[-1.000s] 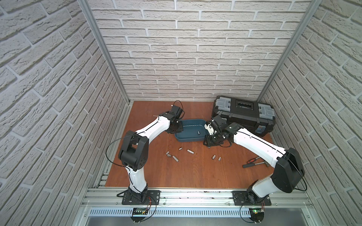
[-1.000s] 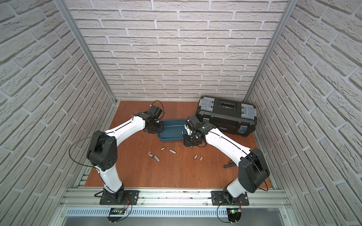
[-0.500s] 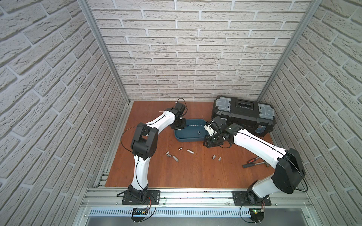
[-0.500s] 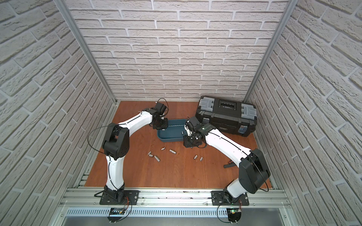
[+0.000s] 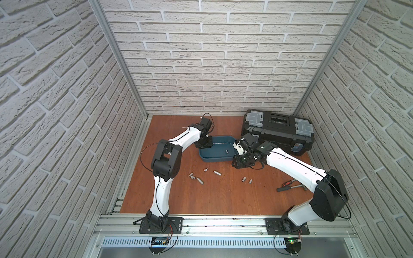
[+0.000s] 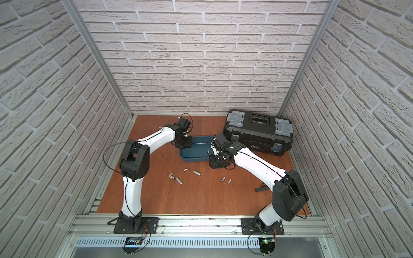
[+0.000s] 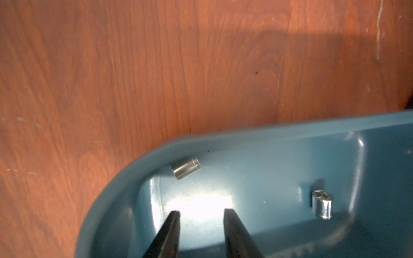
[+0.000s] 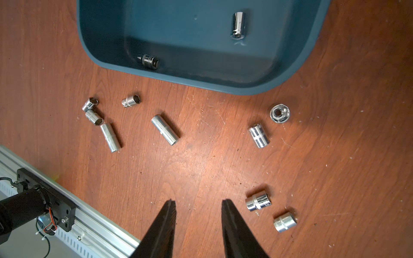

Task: Put the socket on the desktop into the storage box
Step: Place the socket head in the storage box, then pick up the socket head from the center of the board.

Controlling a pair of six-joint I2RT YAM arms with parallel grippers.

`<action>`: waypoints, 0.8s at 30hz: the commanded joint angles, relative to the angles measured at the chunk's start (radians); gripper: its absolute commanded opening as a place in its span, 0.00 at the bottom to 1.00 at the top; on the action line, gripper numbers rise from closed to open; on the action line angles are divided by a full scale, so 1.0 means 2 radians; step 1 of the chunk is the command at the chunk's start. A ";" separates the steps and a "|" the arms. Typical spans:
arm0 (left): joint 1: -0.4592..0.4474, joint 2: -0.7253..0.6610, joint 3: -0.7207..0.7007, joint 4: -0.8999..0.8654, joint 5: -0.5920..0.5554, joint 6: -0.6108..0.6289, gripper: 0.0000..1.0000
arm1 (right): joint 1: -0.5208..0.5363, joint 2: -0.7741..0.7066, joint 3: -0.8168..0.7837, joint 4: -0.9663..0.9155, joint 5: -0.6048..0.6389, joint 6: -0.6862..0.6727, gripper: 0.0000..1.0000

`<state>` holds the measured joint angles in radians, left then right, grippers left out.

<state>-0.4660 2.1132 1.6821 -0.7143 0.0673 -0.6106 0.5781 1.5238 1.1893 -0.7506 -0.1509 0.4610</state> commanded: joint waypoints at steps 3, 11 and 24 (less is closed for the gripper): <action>-0.004 -0.041 -0.012 -0.001 -0.008 0.014 0.46 | 0.006 -0.010 0.000 0.012 0.007 0.008 0.41; -0.008 -0.100 -0.067 0.011 -0.008 0.017 0.52 | 0.015 0.002 0.014 0.013 -0.001 -0.002 0.43; -0.008 -0.219 -0.204 0.025 -0.030 0.010 0.55 | 0.043 0.043 0.053 0.013 -0.008 -0.016 0.43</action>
<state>-0.4789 1.7294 1.3140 -0.6796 0.0334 -0.5945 0.6476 1.5970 1.2671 -0.7429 -0.1577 0.4480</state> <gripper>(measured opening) 0.551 0.429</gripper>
